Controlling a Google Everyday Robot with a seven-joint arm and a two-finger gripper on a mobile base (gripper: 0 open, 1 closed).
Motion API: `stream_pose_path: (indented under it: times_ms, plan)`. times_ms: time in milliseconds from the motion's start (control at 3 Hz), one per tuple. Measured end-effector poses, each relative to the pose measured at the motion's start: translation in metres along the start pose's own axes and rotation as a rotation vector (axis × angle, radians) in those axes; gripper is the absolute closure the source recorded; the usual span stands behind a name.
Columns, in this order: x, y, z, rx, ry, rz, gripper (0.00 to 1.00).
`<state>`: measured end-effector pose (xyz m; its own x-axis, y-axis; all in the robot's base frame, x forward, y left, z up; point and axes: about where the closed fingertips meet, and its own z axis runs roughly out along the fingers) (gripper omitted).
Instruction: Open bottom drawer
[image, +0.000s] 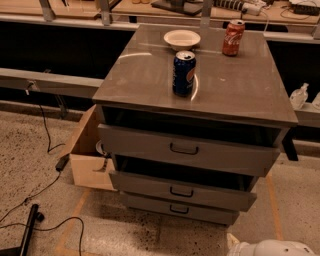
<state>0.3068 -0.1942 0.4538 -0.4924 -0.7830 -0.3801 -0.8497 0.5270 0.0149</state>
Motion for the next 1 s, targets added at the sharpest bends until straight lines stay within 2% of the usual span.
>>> stream_pose_path:
  times_ms: [333,667,1000]
  plan:
    - [0.006,-0.035,0.056,0.041,-0.023,0.006,0.00]
    - [0.001,-0.088,0.102,0.146,-0.033,-0.025,0.00]
    - [-0.007,-0.092,0.100,0.168,-0.056,-0.029,0.00]
